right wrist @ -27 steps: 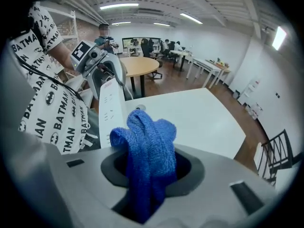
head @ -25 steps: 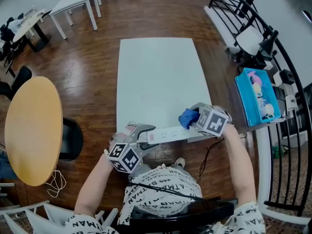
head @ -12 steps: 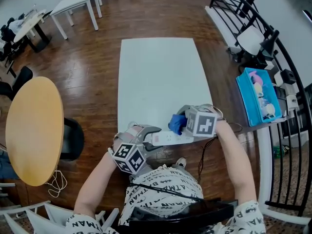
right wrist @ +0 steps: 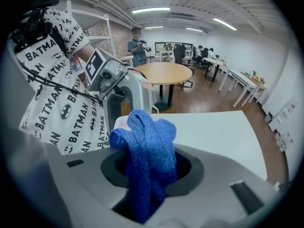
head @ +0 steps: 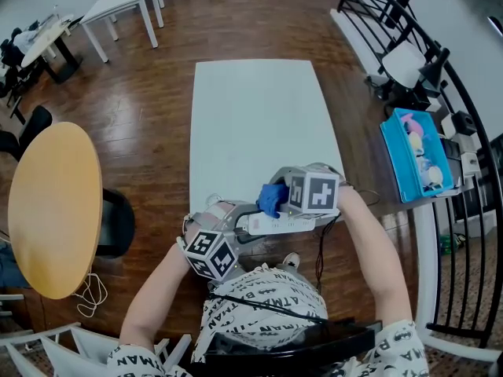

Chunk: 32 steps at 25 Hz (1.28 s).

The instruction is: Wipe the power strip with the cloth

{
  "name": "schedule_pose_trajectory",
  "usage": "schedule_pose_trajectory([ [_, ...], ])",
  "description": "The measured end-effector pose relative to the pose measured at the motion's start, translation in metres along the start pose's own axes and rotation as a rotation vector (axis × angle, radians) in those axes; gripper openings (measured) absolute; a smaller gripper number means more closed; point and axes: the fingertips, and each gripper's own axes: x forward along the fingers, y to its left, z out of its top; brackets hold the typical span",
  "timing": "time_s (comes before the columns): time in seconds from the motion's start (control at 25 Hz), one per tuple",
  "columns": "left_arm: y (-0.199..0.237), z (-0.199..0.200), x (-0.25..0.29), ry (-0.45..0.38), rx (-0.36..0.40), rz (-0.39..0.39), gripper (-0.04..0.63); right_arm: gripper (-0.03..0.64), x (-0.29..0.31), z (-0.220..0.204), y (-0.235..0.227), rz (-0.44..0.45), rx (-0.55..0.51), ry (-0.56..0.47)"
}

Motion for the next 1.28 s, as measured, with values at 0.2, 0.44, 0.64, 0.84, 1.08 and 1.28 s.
schedule_pose_trajectory([
  [0.2, -0.007, 0.001, 0.002, 0.000, 0.007, -0.018, 0.279, 0.143, 0.002, -0.011, 0.010, 0.024, -0.165, 0.077],
  [0.44, -0.009, 0.001, -0.001, -0.005, 0.011, -0.026, 0.279, 0.143, -0.001, -0.017, 0.020, 0.059, -0.307, 0.123],
  [0.64, -0.005, -0.002, -0.007, -0.003, 0.009, -0.019, 0.279, 0.143, -0.007, -0.033, 0.018, 0.050, -0.324, 0.169],
  [0.84, -0.002, -0.002, -0.010, -0.001, 0.010, -0.006, 0.279, 0.143, -0.015, -0.061, 0.019, 0.046, -0.313, 0.221],
  [1.08, 0.001, -0.002, -0.013, 0.000, 0.004, 0.006, 0.279, 0.143, -0.025, -0.104, 0.017, 0.040, -0.238, 0.275],
  [1.28, 0.005, -0.006, -0.019, -0.003, -0.012, 0.027, 0.279, 0.143, -0.034, -0.138, 0.020, 0.029, -0.161, 0.319],
])
